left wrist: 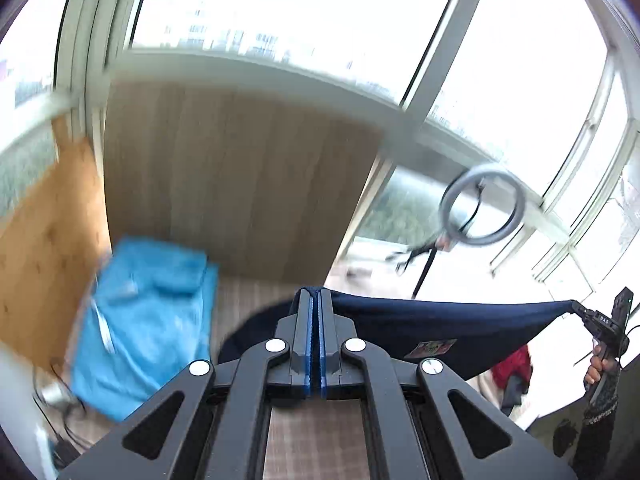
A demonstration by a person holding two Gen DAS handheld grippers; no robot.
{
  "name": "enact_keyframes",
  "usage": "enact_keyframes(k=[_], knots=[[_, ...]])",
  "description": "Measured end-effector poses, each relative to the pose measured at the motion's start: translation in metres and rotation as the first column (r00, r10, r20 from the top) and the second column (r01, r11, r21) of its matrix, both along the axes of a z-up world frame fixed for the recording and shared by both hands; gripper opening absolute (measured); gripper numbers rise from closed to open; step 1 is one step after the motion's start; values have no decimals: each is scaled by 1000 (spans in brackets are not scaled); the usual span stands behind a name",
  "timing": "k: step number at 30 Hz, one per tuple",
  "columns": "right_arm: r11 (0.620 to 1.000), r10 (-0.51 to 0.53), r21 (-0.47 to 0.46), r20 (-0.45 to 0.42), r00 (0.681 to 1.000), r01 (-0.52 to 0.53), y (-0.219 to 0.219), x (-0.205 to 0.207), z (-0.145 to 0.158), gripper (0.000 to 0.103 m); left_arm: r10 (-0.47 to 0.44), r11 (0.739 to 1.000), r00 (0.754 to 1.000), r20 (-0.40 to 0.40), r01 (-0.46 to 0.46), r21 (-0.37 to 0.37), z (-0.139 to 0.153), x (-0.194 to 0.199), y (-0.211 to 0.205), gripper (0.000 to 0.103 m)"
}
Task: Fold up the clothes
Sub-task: 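Lift the navy sweatshirt high by its hem with both grippers, then lower the sweatshirt flat onto the mat and open both grippers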
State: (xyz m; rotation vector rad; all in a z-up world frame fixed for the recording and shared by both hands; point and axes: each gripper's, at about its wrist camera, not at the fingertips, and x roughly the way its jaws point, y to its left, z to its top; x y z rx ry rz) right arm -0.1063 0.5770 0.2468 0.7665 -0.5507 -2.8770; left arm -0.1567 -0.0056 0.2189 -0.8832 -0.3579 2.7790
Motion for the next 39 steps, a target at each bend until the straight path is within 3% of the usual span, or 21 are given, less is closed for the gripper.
enact_keyframes(k=[2, 4, 7, 9, 11, 14, 19, 22, 25, 27, 30, 32, 36, 39], knots=[[998, 0, 65, -107, 994, 7, -6, 17, 64, 5, 11, 998, 994, -111, -17, -56, 69, 24, -4, 1], [994, 8, 106, -145, 989, 7, -12, 33, 103, 6, 13, 995, 985, -175, -30, -93, 112, 47, -4, 2], [985, 30, 173, -174, 984, 1, -18, 58, 119, 6, 12, 990, 980, -196, -39, -133, 126, 70, -6, 1], [984, 57, 173, -159, 986, -28, -17, 74, 109, 6, 4, 987, 982, -188, -35, -160, 120, 83, -8, 1], [981, 74, 185, -115, 991, -52, -16, 89, 83, 6, -8, 980, 988, -153, -23, -197, 94, 97, -6, 1], [975, 86, 207, -17, 996, -81, -14, 118, 18, 6, -28, 972, 997, -71, 11, -233, 37, 118, 0, 2], [989, 110, 74, 239, 965, -131, -5, 172, -139, 6, -38, 961, 989, 144, 76, -267, -92, 153, 18, 1], [991, 120, 6, 399, 909, -133, -8, 197, -234, 6, -18, 969, 949, 315, 95, -229, -183, 179, 11, 1], [991, 133, -48, 543, 829, -127, -13, 220, -323, 6, 10, 981, 879, 477, 85, -176, -271, 202, 2, 1], [990, 130, -29, 599, 790, -141, -21, 232, -359, 6, 26, 985, 824, 566, 75, -154, -323, 218, -2, 1], [988, 124, -9, 649, 750, -156, -24, 242, -387, 6, 26, 991, 756, 654, 65, -115, -380, 238, -4, 1], [988, 125, -12, 650, 749, -155, -22, 245, -388, 6, 29, 993, 738, 674, 56, -104, -397, 247, -6, 1], [987, 112, 12, 649, 753, -158, -17, 250, -378, 6, 26, 997, 744, 668, 30, -72, -396, 259, -8, 1], [987, 112, 19, 634, 765, -160, -12, 254, -366, 6, 14, 996, 774, 633, 44, -76, -378, 266, 1, 1]])
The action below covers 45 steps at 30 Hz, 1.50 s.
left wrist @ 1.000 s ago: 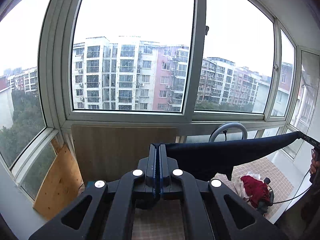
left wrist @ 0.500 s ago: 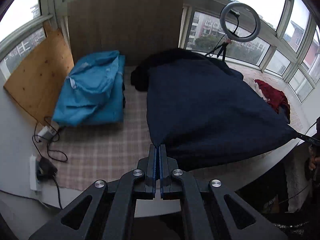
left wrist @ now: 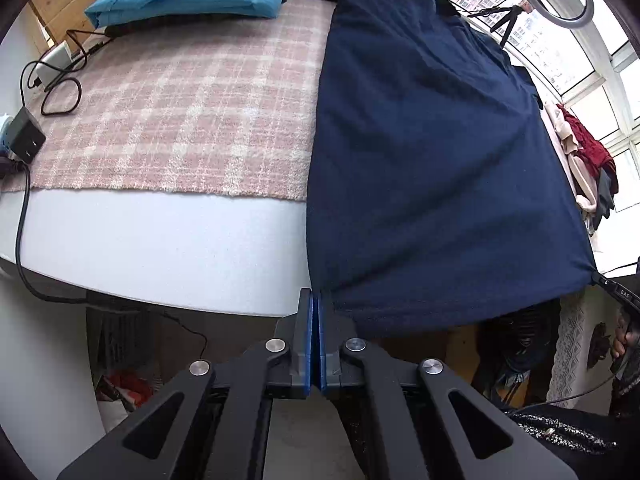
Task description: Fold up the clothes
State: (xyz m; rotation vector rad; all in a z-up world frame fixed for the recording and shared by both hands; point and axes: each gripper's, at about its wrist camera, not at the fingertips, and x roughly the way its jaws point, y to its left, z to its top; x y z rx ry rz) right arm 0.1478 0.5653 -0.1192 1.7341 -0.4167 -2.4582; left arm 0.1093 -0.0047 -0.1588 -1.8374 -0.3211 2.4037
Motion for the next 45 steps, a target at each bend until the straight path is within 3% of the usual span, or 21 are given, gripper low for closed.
enact_keyframes(k=[3, 9, 11, 15, 19, 24, 29, 34, 40, 42, 45], knots=[[1000, -4, 29, 1, 1000, 4, 5, 2, 0, 6, -28, 1000, 999, -15, 28, -7, 6, 3, 11, 1], [992, 45, 116, 66, 997, -52, -9, 1, -21, 7, -26, 1000, 992, 122, 28, -13, -17, -5, 19, 7], [993, 58, 102, 79, 995, -66, -8, 2, -15, 7, -5, 1000, 991, 133, 5, 5, -9, -3, 13, 6], [999, 41, 16, 5, 999, -41, 9, -1, 35, 11, 35, 999, 998, 42, -35, -1, 45, -4, -6, 6], [998, 28, -53, -111, 993, -34, 15, -29, 101, 12, 16, 997, 997, -77, -21, -70, 109, -43, -22, 7], [993, 113, 52, -299, 948, -102, -26, -104, 186, 18, -48, 991, 979, -198, 23, -128, 160, -136, -33, 7], [986, 151, 123, -357, 922, -113, -69, -186, 230, 21, -106, 987, 964, -246, 73, -140, 159, -229, -21, 13], [985, 171, 79, -324, 930, -153, -110, -258, 221, 21, -157, 986, 960, -230, 137, -100, 126, -293, -5, 14], [978, 199, 120, -263, 944, -173, -145, -315, 180, 21, -171, 979, 972, -160, 150, -136, 87, -356, 7, 14], [977, 186, 145, -240, 953, -155, -139, -330, 163, 21, -164, 980, 976, -145, 145, -133, 78, -370, 8, 14], [989, 92, 137, -212, 973, -64, -96, -350, 140, 27, -139, 983, 981, -135, 120, -140, 69, -388, 7, 20]])
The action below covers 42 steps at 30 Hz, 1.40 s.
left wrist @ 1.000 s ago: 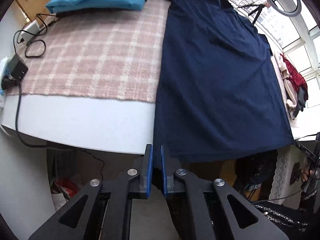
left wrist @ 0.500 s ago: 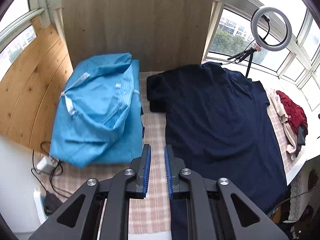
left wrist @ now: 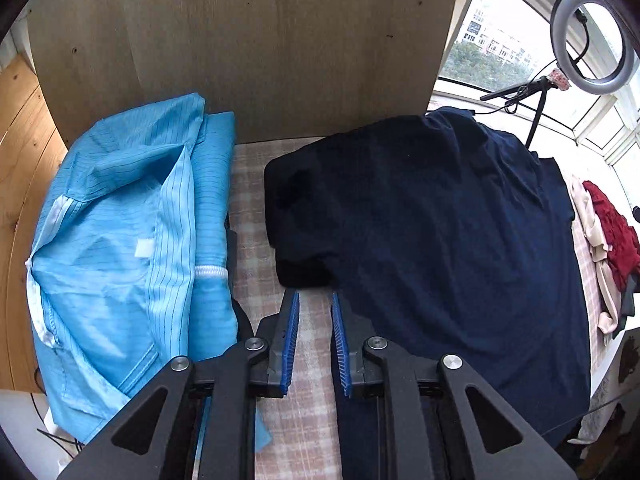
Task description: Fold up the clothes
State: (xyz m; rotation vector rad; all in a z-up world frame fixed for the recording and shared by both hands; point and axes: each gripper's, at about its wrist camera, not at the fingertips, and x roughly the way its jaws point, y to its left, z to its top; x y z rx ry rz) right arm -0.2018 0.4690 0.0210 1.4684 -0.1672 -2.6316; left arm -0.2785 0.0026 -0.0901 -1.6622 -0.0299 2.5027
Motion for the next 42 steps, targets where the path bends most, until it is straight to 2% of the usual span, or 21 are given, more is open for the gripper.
enact_keyframes(k=[2, 4, 8, 10, 12, 14, 17, 19, 20, 21, 24, 27, 30, 32, 35, 38, 42], knots=[[996, -89, 13, 20, 996, 89, 38, -13, -18, 33, 25, 1000, 1000, 16, -25, 15, -7, -11, 0, 20], [985, -170, 20, 51, 984, 169, 78, -26, -39, 33, 40, 999, 999, 30, -40, 3, -13, -22, 4, 20], [964, -267, 43, 95, 959, 264, 139, -55, -87, 37, 40, 999, 998, 53, -39, -27, -23, -35, 20, 20], [954, -298, -4, 120, 947, 301, 163, -67, -112, 38, 34, 998, 997, 64, -31, -47, -28, -40, 30, 20], [943, -293, -114, 167, 941, 314, 180, -77, -136, 39, 26, 998, 996, 83, -21, -61, -33, -43, 39, 20], [931, -276, -187, 194, 941, 312, 189, -84, -153, 39, 21, 998, 995, 103, -15, -62, -37, -45, 45, 20], [933, -262, -202, 189, 946, 299, 193, -91, -166, 39, 19, 998, 992, 128, -11, -62, -42, -48, 52, 20], [939, -218, -226, 195, 956, 260, 188, -93, -172, 38, 10, 997, 991, 134, 0, -71, -43, -50, 57, 20], [945, -190, -230, 199, 961, 234, 183, -93, -174, 30, 7, 997, 991, 134, 3, -74, -43, -50, 59, 20], [952, -164, -225, 200, 966, 208, 178, -93, -174, 27, 5, 997, 991, 134, 6, -76, -42, -50, 61, 20], [942, -126, -292, 138, 982, 162, 175, -88, -155, 26, -4, 996, 992, 126, 14, -84, -38, -48, 68, 20], [941, -196, -271, 50, 979, 202, 182, -74, -126, 27, -40, 996, 993, 113, 49, -76, -31, -38, 79, 20], [940, -203, -273, 31, 979, 203, 185, -58, -104, 27, -100, 992, 990, 95, 107, -68, -22, -22, 95, 20], [951, -201, -231, 35, 979, 204, 182, -46, -93, 27, -163, 985, 983, 84, 167, -38, -18, -10, 114, 20], [964, -202, -167, 46, 978, 206, 177, -29, -80, 27, -285, 958, 957, 58, 286, -6, -12, 6, 154, 20], [976, -185, -104, 54, 981, 189, 175, -16, -67, 27, -410, 912, 912, 29, 408, 41, -8, 22, 201, 20], [990, -134, -31, 44, 990, 136, 181, -17, -55, 27, -477, 877, 879, -2, 477, 57, -4, 44, 262, 20]])
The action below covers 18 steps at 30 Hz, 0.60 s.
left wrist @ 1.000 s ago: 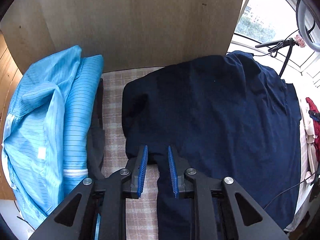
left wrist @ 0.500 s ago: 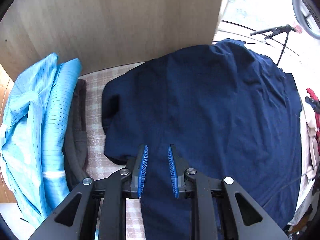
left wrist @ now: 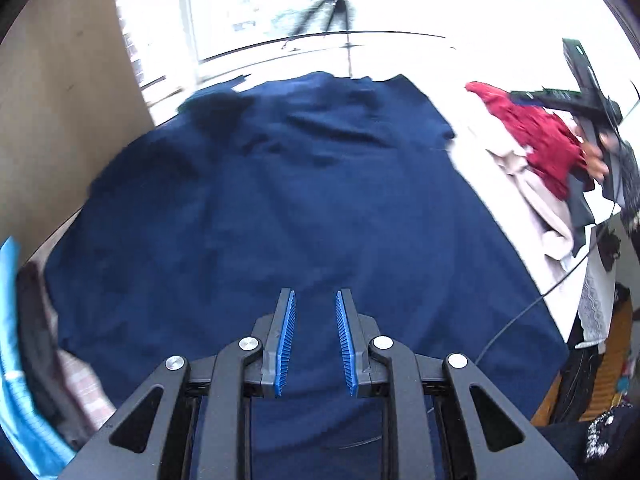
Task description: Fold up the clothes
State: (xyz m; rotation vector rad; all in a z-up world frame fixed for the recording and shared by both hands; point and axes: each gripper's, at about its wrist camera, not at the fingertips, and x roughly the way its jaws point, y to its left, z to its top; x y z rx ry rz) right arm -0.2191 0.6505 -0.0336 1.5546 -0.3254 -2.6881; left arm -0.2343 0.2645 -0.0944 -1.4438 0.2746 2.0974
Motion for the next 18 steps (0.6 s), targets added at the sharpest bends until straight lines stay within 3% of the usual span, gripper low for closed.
enact_keyframes(k=[4, 10, 14, 18], knots=[[999, 39, 17, -3, 999, -38, 23, -23, 2, 27, -60, 998, 998, -6, 60, 31, 5, 21, 66, 20], [992, 120, -37, 10, 993, -119, 63, -81, -28, 27, -80, 995, 997, 1, 80, 66, -2, 17, 181, 22], [979, 149, -147, 41, 988, -142, 76, -121, -62, 28, -96, 995, 995, -18, 96, -4, -24, -10, 253, 22], [964, 222, -165, 58, 973, -210, 65, -151, -91, 36, -110, 990, 992, -68, 103, -97, -50, -39, 301, 23]])
